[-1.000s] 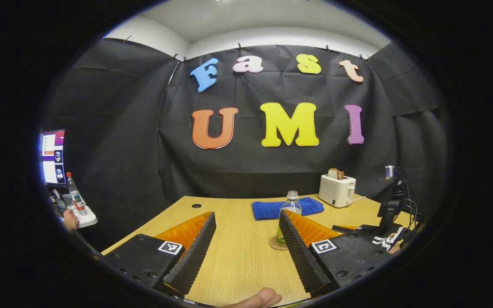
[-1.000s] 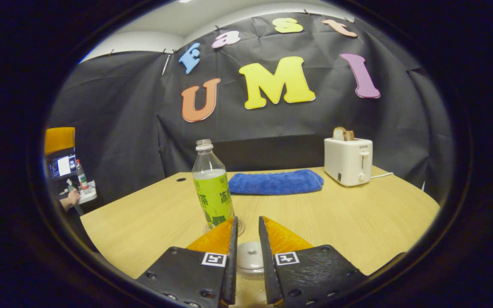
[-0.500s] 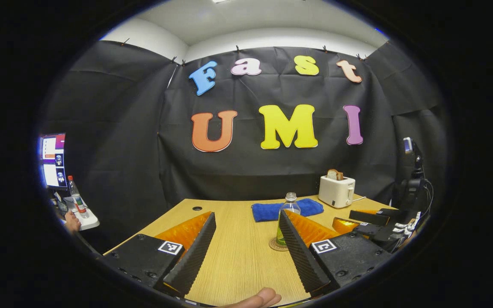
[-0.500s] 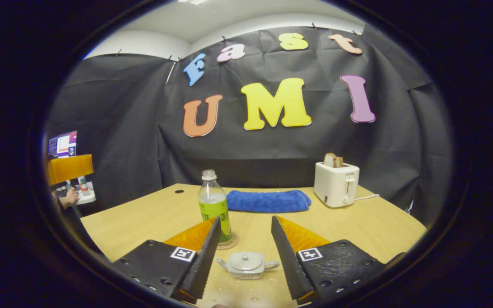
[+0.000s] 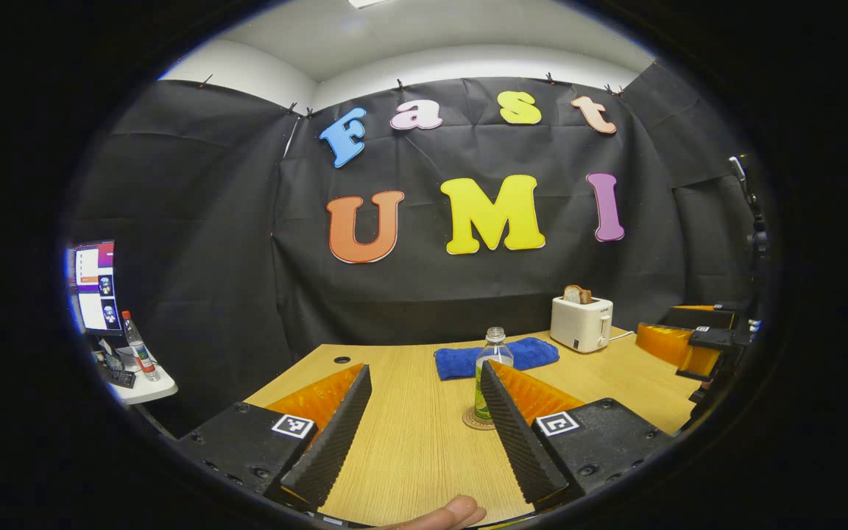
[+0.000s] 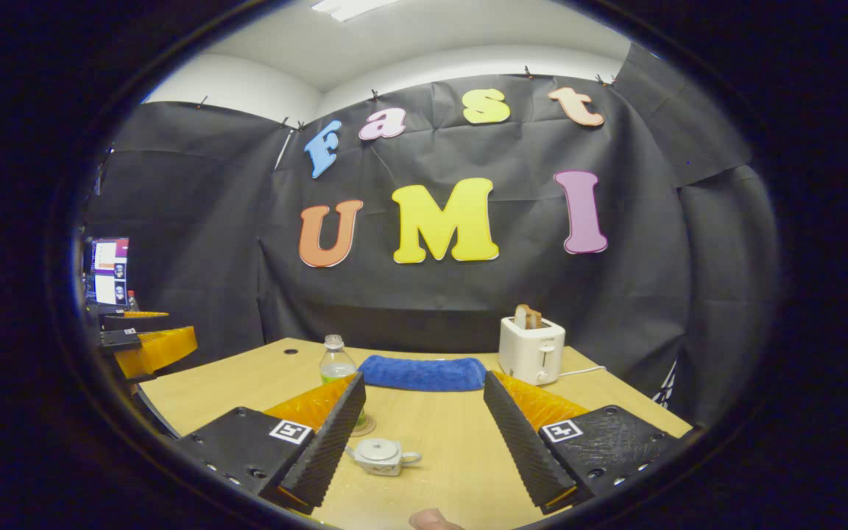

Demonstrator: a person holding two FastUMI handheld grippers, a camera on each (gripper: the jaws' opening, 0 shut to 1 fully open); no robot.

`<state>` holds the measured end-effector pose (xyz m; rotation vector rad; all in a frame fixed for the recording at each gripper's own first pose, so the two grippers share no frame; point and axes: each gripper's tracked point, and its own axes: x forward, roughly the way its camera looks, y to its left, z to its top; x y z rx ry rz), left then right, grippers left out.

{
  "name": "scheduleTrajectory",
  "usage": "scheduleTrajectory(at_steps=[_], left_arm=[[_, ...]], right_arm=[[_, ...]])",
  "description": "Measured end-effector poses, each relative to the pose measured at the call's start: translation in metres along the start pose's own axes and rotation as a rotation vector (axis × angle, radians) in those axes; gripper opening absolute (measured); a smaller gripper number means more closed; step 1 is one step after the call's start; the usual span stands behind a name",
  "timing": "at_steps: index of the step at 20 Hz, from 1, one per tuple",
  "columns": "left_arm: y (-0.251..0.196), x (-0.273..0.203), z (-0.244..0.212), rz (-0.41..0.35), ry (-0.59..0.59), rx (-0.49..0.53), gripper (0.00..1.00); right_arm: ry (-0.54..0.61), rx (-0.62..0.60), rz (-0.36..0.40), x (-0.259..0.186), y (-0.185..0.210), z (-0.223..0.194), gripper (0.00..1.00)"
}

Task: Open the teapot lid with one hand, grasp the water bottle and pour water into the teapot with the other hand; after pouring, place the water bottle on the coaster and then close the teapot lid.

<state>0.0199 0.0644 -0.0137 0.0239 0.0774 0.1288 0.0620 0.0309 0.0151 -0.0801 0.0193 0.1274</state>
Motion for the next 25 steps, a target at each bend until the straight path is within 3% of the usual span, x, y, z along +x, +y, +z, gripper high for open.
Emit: scheduleTrajectory(at_steps=[3, 12, 25], left_arm=[[-0.009, -0.004, -0.004, -0.005, 0.012, 0.01, 0.93], [-0.014, 0.006, -0.013, 0.006, 0.023, 0.02, 0.93], [-0.01, 0.009, -0.015, 0.011, 0.023, 0.007, 0.93]], right_arm=[[-0.028, -0.017, -0.058, -0.015, -0.027, 0.005, 0.97], [0.016, 0.02, -0.114, -0.031, -0.071, -0.029, 0.97], [0.044, -0.061, -0.015, -0.034, -0.035, -0.036, 0.96]])
